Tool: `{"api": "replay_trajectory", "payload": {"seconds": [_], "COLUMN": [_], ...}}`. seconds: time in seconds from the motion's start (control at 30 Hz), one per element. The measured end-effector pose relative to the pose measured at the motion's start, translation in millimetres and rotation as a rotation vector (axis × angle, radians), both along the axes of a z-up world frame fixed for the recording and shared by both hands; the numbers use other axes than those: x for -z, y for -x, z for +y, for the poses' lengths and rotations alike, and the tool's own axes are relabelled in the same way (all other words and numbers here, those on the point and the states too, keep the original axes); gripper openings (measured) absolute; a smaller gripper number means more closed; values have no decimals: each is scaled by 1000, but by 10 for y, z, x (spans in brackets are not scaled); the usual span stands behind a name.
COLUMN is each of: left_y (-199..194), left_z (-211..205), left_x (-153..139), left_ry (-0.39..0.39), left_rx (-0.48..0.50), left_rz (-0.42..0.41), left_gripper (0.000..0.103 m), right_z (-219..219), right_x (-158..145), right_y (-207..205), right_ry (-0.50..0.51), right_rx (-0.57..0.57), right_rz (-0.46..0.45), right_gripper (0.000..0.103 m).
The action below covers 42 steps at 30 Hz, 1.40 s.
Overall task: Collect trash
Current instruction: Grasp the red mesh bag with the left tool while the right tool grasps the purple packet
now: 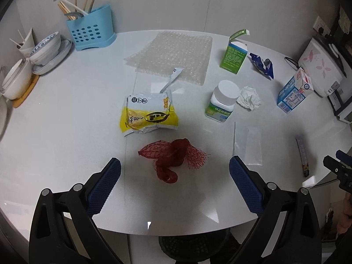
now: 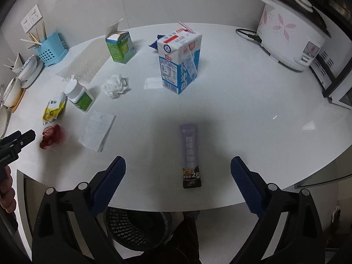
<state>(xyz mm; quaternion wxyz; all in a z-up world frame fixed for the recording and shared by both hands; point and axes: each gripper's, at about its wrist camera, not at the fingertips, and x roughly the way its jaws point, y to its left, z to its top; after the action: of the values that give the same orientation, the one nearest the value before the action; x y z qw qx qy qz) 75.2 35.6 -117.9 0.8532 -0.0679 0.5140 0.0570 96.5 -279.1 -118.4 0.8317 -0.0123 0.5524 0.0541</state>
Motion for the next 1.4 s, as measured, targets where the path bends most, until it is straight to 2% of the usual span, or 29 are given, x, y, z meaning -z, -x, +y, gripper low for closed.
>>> {"api": "replay_trajectory", "payload": {"seconds": [0.33,0.5,0.7,0.8,0.87,0.93,1.03,1.17,1.27,1.4], "left_y": [-269,-336,-384,-382,-377,-384,-386,-385,-374,-357], "left_z": [18,-19,-27,-38,-47,-51,-60,-59,-70,-64], "left_x": [428,506,567,585,589,613,636,638,629,599], "left_ry": [-4,-21,-16,-9,-5,3,14,21,18,26], "left_rx": [-26,-19,-17,-16,-16,-18,-15,-18,-16,-15], "left_rz": [74,94,118,126,132,146,161,172,171,158], "left_gripper": [92,89,80,74,64,58,42,24,19,18], "right_z": [-231,-235,-211,-190,-185,-171,-140,-64,-31,6], "right_x": [404,531,683,747,773,774,772,778,779,777], "right_y": [-130,-209,-339,-389,-409,-432,-484,-529,-565,-557], "right_ry": [7,2,2,-1,-10,-10,-5,31,29,28], "right_rx": [25,24,26,25,25,24,21,11,19,11], "right_rz": [109,143,185,210,222,223,234,251,272,270], "right_gripper": [86,77,65,56,52,48,39,21,17,14]}}
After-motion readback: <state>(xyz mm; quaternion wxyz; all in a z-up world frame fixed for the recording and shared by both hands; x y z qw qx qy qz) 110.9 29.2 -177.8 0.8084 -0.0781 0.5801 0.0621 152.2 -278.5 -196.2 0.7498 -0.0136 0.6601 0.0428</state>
